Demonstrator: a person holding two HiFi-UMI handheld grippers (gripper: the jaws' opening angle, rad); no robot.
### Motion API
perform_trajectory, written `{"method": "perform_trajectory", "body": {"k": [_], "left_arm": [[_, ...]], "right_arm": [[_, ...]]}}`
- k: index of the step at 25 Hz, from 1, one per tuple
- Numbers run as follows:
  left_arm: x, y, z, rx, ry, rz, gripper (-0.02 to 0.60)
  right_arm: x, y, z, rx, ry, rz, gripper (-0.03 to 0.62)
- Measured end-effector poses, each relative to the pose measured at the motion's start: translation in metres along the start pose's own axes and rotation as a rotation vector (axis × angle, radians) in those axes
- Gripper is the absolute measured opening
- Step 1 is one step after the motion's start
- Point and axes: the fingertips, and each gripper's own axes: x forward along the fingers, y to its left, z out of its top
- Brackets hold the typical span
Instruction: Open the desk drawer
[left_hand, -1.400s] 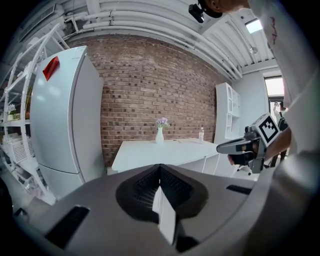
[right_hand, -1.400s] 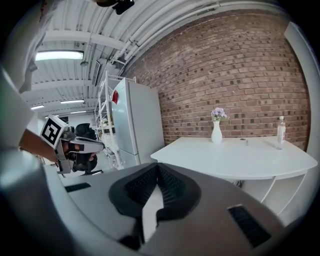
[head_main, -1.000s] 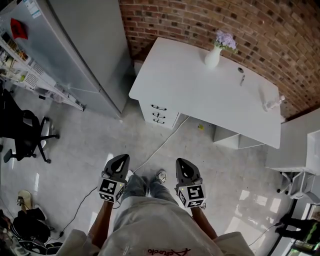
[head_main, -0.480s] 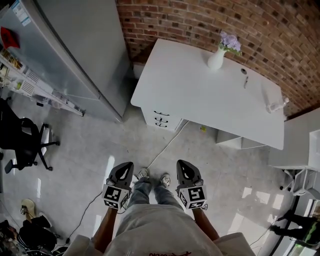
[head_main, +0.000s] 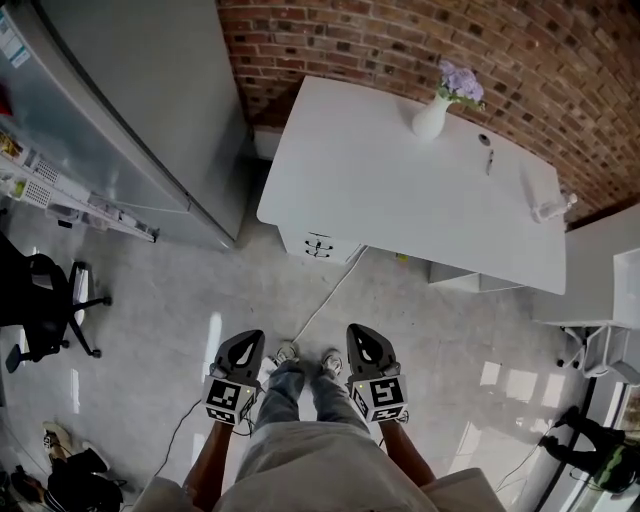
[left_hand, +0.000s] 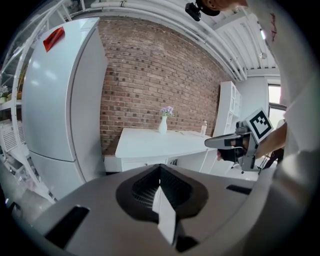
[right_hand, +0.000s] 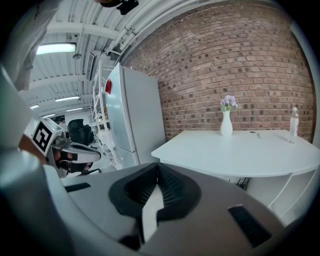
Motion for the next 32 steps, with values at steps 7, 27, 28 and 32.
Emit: {"method": "perform_trajectory", "body": {"k": [7, 27, 28, 32], "left_arm": [[0.019, 0.008, -0.040, -0.014, 0.051, -0.036, 0.012], [0.067, -0.008, -0.185, -0.093, 0.153, -0.137, 0.012], [0.070, -0.009, -0.190, -0.096, 0.156, -0.143, 0.012], [0.081, -0.007, -0.207, -0.115, 0.166, -0.144, 0.012]], "right_arm": [[0.025, -0.006, -0.044, 0.023, 0.061, -0.015, 0.017], [0.059, 0.007, -0.242, 0.106, 0.310, -0.015, 0.017], [0.059, 0.006, -0.249, 0.108, 0.322, -0.017, 0.017], [0.062, 0.003, -0.270, 0.112, 0.354, -0.028, 0.017]]}}
